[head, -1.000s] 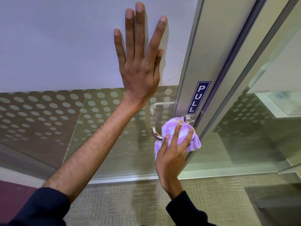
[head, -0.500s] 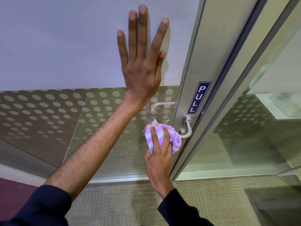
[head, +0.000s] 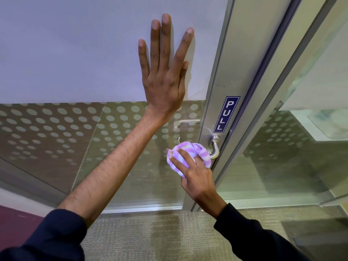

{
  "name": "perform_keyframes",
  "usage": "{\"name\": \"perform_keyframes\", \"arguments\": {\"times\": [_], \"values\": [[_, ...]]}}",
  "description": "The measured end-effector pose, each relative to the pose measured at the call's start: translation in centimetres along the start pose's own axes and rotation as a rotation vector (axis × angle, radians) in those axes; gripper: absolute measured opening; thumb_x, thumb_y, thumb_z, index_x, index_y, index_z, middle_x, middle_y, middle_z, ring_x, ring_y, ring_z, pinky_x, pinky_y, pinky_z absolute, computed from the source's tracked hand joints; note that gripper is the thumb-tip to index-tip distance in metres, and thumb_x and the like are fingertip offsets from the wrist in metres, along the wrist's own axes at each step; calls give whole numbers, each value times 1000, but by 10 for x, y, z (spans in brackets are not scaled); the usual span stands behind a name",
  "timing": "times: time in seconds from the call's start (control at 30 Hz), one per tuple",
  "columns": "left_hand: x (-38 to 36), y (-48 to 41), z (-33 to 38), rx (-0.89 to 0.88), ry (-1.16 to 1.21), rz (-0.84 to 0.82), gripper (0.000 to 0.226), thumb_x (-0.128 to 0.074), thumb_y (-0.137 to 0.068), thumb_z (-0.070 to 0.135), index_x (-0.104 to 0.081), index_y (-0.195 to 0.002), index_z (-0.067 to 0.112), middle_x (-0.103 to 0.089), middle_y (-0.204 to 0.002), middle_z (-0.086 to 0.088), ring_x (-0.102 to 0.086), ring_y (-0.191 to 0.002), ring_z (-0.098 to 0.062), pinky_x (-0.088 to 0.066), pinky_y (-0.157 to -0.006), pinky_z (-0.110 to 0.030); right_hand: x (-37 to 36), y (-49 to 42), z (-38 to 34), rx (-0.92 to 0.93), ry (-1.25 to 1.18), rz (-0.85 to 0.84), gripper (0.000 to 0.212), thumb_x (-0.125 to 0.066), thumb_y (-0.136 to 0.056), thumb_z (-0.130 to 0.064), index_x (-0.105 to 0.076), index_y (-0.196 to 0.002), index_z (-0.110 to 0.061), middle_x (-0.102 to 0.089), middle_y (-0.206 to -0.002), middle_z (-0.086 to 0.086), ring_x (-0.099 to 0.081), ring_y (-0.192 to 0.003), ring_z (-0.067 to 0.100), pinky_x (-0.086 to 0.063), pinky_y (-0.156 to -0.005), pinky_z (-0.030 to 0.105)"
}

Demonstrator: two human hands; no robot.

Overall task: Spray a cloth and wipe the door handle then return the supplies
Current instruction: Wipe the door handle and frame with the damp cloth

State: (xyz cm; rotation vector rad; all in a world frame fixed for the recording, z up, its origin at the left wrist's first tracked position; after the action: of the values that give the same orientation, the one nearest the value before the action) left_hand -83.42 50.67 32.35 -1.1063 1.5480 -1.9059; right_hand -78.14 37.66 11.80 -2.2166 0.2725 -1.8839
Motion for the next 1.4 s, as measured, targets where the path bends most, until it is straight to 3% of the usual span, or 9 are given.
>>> {"name": "perform_keyframes", "arguments": {"times": [0.23, 0.37, 0.47, 0.57, 0.77, 0.93, 1.07, 1.3, 1.4], "values": [[1, 1, -1, 6, 31, 16, 51, -58, -90, 10, -49, -140, 14, -43, -145, -29, -21, -143, -27, -11, -117, -52, 2, 7, 22, 165, 34, 14, 81, -76, -53, -9, -62, -128, -38, -64, -129, -6, -64, -80, 25, -40, -41, 22], [-1, 2, -1, -14, 37, 20, 49, -52, -93, 13, -44, -141, 16, -42, -146, -29, -25, -143, -37, -11, -117, -52, 5, 14, 46, 237, -13, 40, 76, -64, -61, -6, -55, -128, -40, -54, -135, -10, -62, -87, 27, -37, -42, 22], [-3, 3, -2, -6, 50, 30, 48, -45, -95, 18, -41, -143, 18, -40, -147, -28, -1, -147, -24, -6, -119, -49, 12, 19, 79, 260, -62, 86, 68, -54, -72, -8, -52, -128, -47, -48, -137, -14, -65, -98, 29, -45, -42, 23], [-4, 4, -4, 2, 58, 34, 47, -39, -96, 21, -40, -144, 19, -38, -149, -27, 11, -144, -15, -3, -119, -48, 22, 23, 112, 213, -165, 112, 70, -70, -72, -14, -51, -129, -49, -49, -142, -16, -62, -113, 21, -56, -53, 32], [-4, 4, -3, 5, 75, 50, 47, -29, -98, 26, -39, -144, 18, -37, -149, -28, 13, -145, -11, 1, -120, -46, 17, 26, 123, 135, -328, 118, 58, -64, -84, -16, -55, -134, -43, -51, -147, -13, -54, -130, 15, -59, -77, 37], [-4, 5, -3, 5, 77, 58, 48, -27, -99, 27, -40, -144, 18, -38, -148, -29, 12, -145, -14, 1, -120, -45, 15, 30, 113, -99, -484, 202, 45, -48, -98, -42, -48, -143, -37, -42, -152, -18, -42, -138, 1, -47, -101, 27], [-5, 5, -3, 9, 80, 70, 47, -29, -98, 26, -39, -144, 18, -38, -148, -29, 13, -145, -11, 2, -120, -45, 0, 39, 90, -344, -738, 329, 48, -48, -100, -32, -43, -148, -27, -42, -154, -13, -36, -142, -1, -33, -113, 20], [-5, 5, -2, 4, 82, 79, 46, -27, -99, 28, -38, -143, 19, -38, -148, -29, 13, -145, -11, 1, -120, -45, -2, 41, 65, -571, -809, 447, 46, -45, -98, -40, -47, -144, -36, -54, -137, -22, -40, -116, -31, -37, -89, -1], [-4, 4, -2, 0, 80, 75, 48, -23, -100, 29, -39, -143, 18, -38, -148, -29, 13, -145, -11, 2, -120, -45, -3, 40, 55, -684, -764, 464, 42, -46, -99, -41, -49, -141, -40, -63, -132, -17, -56, -111, -13, -43, -82, 14]]}}
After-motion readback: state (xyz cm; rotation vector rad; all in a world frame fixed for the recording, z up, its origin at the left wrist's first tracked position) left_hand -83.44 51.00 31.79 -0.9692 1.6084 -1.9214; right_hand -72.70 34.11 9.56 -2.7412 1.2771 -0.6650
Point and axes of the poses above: each hand's wrist, its own y-axis away from the middle knuckle, its own x-axis out of the back of the hand, z = x × y, the point moved 4 cm from there along -y, towards the middle knuckle
